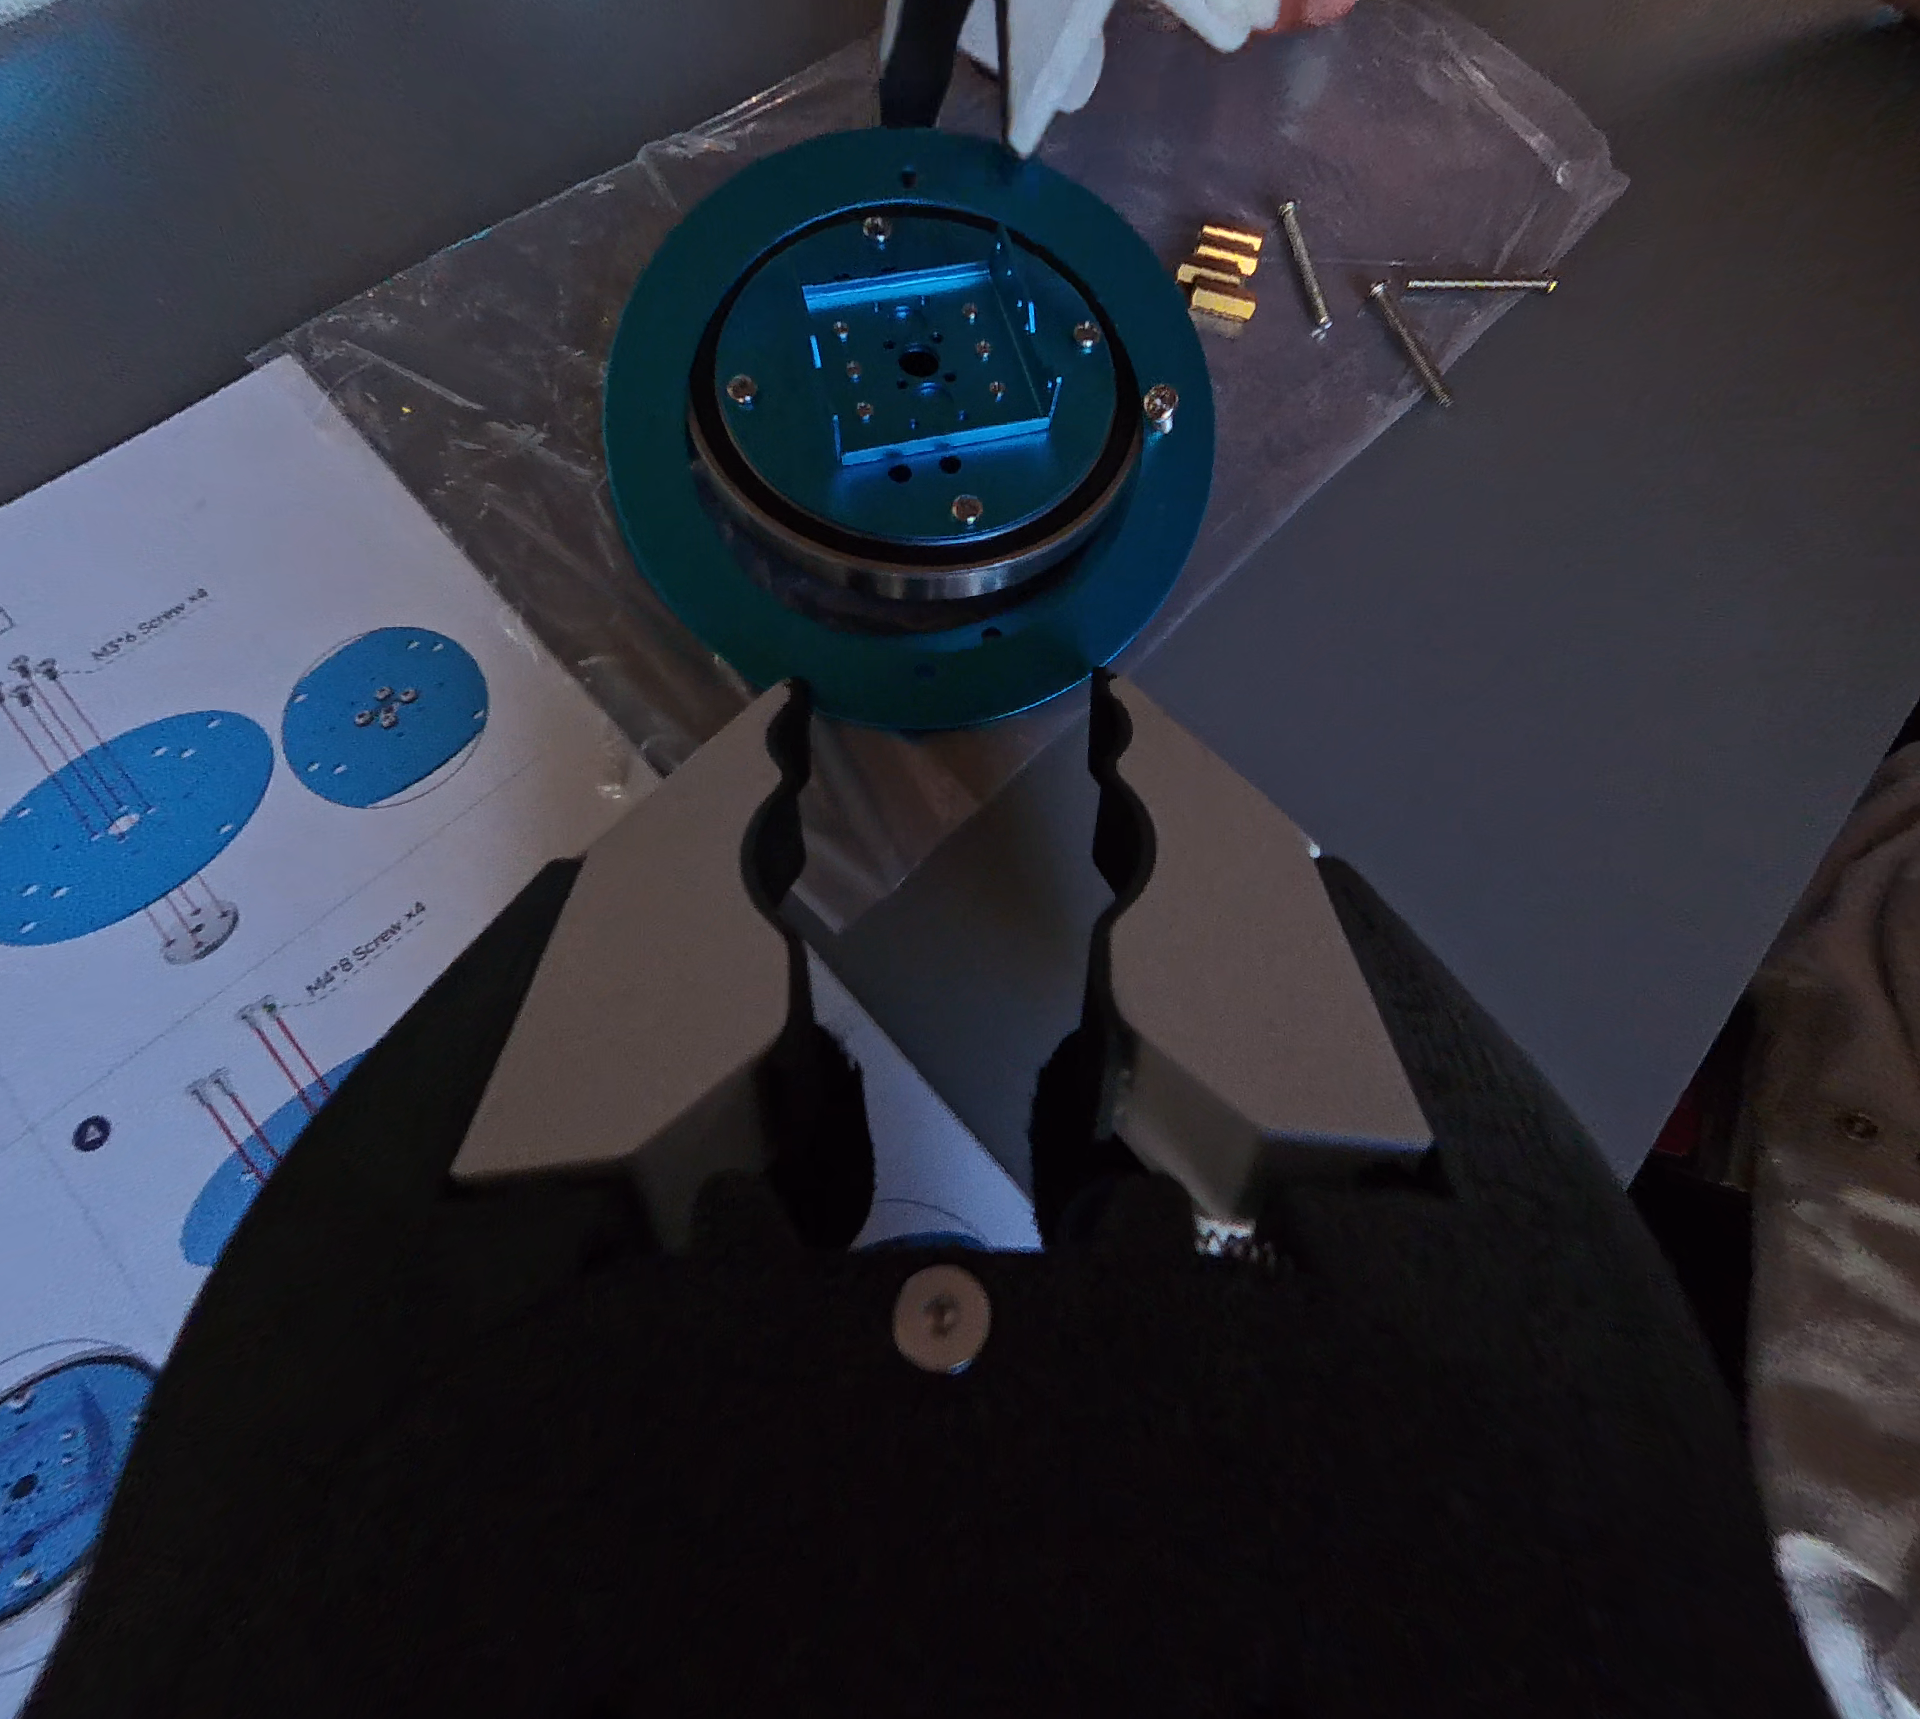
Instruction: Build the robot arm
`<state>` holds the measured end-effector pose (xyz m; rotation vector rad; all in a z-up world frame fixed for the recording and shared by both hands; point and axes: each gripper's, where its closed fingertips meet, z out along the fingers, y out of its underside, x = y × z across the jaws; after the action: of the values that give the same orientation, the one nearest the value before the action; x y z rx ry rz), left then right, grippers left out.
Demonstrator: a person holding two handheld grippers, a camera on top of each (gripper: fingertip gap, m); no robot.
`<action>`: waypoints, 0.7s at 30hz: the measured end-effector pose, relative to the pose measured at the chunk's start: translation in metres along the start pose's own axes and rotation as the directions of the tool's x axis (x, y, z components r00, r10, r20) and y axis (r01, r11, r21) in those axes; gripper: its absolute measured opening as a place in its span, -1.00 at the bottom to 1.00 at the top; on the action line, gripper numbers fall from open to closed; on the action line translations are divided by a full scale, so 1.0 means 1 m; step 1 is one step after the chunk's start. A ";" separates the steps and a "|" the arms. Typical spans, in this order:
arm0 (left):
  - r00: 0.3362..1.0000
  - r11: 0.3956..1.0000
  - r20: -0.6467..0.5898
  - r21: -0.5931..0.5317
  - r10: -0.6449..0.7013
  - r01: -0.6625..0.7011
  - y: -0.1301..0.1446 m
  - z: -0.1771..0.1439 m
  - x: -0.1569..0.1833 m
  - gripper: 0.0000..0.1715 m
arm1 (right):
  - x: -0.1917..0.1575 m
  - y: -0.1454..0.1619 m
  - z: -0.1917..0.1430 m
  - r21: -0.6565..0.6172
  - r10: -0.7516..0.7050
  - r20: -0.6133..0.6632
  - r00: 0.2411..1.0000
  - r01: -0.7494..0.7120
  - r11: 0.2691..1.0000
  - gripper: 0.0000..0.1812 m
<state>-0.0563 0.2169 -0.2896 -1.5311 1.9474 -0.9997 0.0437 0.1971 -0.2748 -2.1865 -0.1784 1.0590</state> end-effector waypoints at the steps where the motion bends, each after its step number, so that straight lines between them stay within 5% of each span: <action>1: 1.000 1.000 0.007 -0.005 0.013 -0.013 0.001 0.000 0.000 -0.38 | -0.003 0.005 0.005 -0.037 -0.013 0.007 1.000 0.013 0.999 -0.57; 5: 0.999 0.999 0.018 -0.017 0.028 -0.027 0.003 0.000 -0.001 -0.38 | -0.006 0.007 0.014 -0.076 -0.094 -0.037 0.995 0.091 0.993 -0.52; 21: 1.000 1.000 0.008 0.021 0.009 -0.010 -0.003 -0.002 -0.001 -0.38 | -0.004 0.001 0.010 -0.041 0.033 -0.008 0.999 -0.033 0.999 -0.64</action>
<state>-0.0557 0.2183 -0.2861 -1.5109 1.9311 -1.0053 0.0337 0.1997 -0.2768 -2.2369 -0.1631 1.0746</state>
